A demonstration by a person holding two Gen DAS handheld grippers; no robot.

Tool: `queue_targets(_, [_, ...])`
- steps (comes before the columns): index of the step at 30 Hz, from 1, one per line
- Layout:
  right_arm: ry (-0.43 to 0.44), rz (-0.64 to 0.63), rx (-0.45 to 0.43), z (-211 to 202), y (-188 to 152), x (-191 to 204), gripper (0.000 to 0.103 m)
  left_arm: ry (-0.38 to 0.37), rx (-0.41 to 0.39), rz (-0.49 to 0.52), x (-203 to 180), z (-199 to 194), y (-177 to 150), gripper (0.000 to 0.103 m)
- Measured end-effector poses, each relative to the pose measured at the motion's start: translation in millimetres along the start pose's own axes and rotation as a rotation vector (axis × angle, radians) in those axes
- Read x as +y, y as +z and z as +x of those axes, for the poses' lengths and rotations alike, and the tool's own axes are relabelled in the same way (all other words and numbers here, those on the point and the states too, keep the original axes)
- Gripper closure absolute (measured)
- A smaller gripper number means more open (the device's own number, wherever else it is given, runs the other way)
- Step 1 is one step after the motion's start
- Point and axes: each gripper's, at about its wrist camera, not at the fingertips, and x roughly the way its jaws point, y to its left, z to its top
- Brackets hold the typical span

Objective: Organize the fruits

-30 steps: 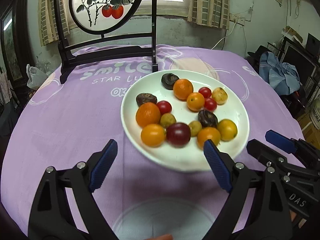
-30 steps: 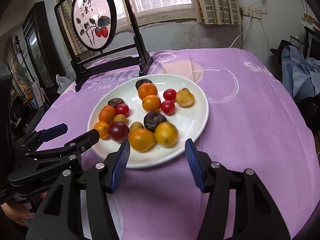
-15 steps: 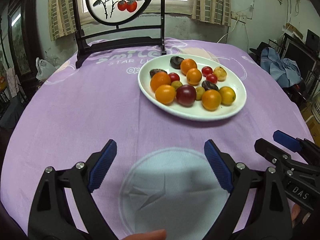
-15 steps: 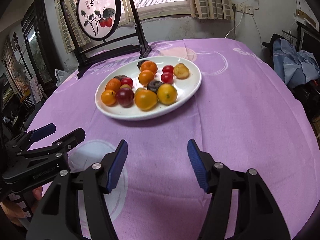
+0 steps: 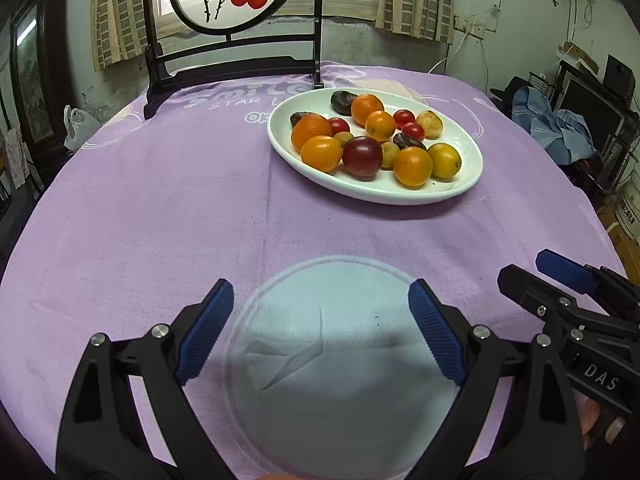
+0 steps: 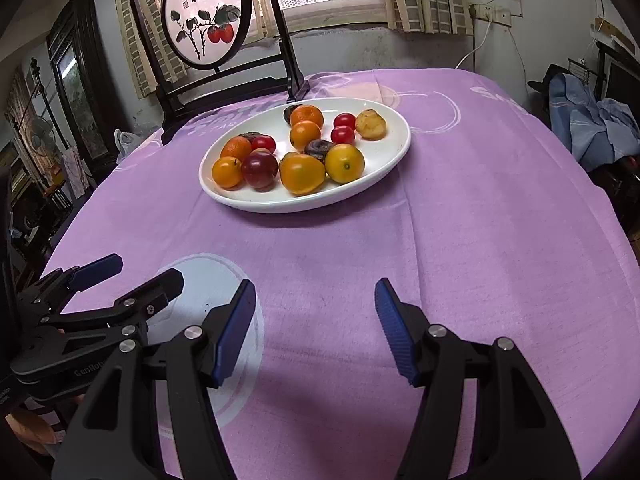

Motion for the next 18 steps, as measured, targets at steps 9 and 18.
queue_targets(9, [0.018, 0.007, 0.004, 1.2, -3.1, -1.0, 0.041, -0.005, -0.004, 0.016, -2.1, 0.8, -4.9, 0.012])
queue_targets(18, [-0.001, -0.015, 0.009, 4.6, -6.1, -0.1, 0.041, -0.014, 0.000, 0.031, -5.1, 3.5, -9.4, 0.012])
